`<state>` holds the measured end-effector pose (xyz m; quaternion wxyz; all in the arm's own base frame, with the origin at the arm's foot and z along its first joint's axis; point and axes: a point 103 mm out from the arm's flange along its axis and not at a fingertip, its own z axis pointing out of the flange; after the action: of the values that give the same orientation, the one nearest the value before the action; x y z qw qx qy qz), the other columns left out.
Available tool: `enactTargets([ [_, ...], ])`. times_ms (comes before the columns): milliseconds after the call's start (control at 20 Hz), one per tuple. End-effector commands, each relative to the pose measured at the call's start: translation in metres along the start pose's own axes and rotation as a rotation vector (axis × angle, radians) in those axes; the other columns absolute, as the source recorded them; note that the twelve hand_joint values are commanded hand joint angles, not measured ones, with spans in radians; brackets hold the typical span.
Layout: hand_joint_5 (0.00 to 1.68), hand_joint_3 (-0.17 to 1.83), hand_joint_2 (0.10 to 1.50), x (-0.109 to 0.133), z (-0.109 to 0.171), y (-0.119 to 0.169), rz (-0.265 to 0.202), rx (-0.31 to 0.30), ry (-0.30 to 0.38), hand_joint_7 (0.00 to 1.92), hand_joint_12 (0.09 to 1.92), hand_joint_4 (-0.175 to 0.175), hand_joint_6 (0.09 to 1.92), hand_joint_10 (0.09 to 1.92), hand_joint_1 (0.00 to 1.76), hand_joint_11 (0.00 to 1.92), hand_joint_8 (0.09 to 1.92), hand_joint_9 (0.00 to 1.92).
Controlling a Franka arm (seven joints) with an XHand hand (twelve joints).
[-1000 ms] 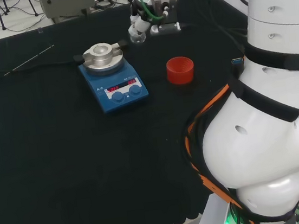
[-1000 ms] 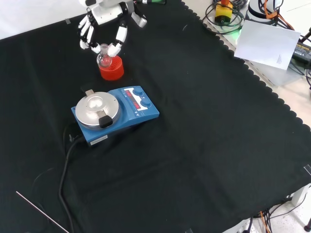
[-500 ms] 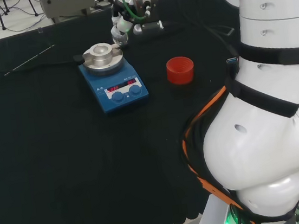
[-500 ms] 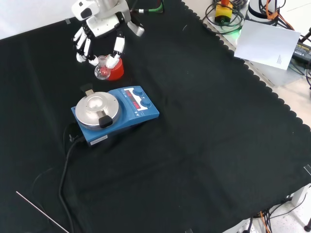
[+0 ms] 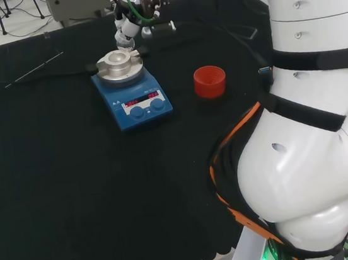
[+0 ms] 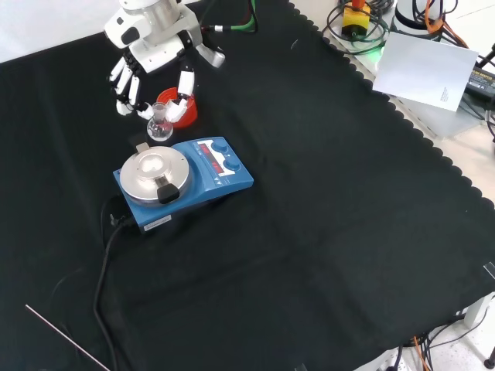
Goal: Place the round-bottom flask on the heater.
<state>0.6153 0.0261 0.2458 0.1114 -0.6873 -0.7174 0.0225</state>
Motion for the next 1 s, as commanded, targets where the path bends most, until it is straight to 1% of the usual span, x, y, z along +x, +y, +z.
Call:
enactTargets([
  [50, 1.08, 0.68, 0.74, 0.018, 0.002, 0.008, -0.033, 0.028, -0.013, 0.57, 1.24, 0.175, 1.02, 0.52, 1.06, 0.42, 0.59, 0.75],
  [350, 1.08, 0.69, 0.73, 0.024, 0.007, 0.019, -0.047, 0.043, -0.018, 0.56, 1.24, 0.175, 1.02, 0.52, 1.06, 0.42, 0.59, 0.74],
  [750, 1.08, 0.69, 0.73, 0.025, 0.018, 0.034, -0.050, 0.062, -0.031, 0.55, 1.24, 0.175, 1.01, 0.51, 1.07, 0.42, 0.59, 0.74],
  [1000, 1.09, 0.69, 0.73, 0.022, 0.024, 0.040, -0.042, 0.073, -0.040, 0.55, 1.25, 0.175, 1.01, 0.51, 1.07, 0.41, 0.59, 0.73],
])
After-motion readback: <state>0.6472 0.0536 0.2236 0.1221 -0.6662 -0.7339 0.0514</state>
